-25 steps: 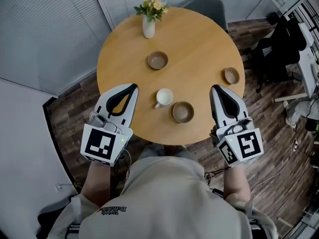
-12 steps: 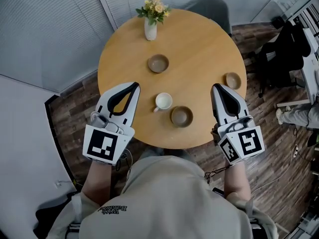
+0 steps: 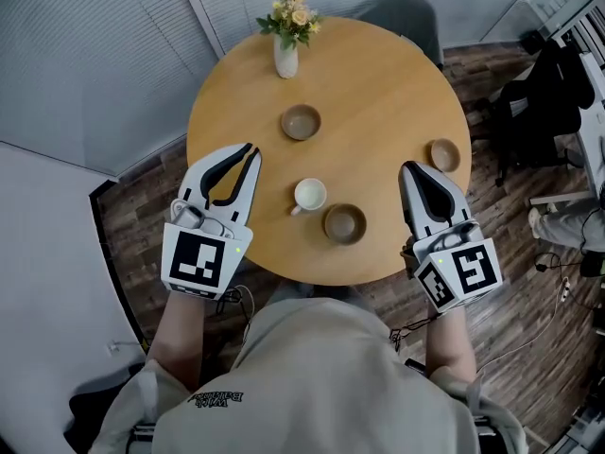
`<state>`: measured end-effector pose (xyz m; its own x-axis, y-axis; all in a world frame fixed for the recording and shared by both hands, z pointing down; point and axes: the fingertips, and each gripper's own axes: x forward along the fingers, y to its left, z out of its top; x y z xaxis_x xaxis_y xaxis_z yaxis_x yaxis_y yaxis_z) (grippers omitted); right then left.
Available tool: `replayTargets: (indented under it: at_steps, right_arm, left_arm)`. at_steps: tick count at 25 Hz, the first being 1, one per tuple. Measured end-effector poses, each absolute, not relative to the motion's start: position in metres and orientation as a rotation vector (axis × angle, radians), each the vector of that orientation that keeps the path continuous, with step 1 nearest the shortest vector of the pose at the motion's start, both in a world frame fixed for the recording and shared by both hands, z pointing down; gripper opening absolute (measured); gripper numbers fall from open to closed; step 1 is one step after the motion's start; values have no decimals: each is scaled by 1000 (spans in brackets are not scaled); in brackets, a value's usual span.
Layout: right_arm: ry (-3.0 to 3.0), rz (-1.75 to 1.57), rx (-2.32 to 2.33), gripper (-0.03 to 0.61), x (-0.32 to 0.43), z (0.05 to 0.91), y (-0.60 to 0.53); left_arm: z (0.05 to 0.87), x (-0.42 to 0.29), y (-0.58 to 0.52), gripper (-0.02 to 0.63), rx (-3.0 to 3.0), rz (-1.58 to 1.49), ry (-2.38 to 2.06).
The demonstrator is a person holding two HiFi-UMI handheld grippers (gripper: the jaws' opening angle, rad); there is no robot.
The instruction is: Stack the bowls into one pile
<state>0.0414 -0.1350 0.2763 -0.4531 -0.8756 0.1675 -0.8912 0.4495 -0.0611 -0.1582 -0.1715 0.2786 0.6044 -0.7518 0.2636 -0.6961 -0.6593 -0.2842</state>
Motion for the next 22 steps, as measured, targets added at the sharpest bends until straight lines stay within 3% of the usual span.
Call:
replayTargets:
  at_steps: [9, 12, 22]
  right_arm:
    - [-2594, 330, 1566, 32, 48, 288, -133]
    - [-2585, 352, 1571, 32, 51, 292, -135]
    - [-2514, 411, 1585, 32, 63, 320, -146]
  left_arm:
    - [280, -146, -206, 28, -2519, -647, 1039]
    - [290, -139, -219, 84, -2537, -693, 972]
    - [354, -124, -270, 137, -2517, -903, 761]
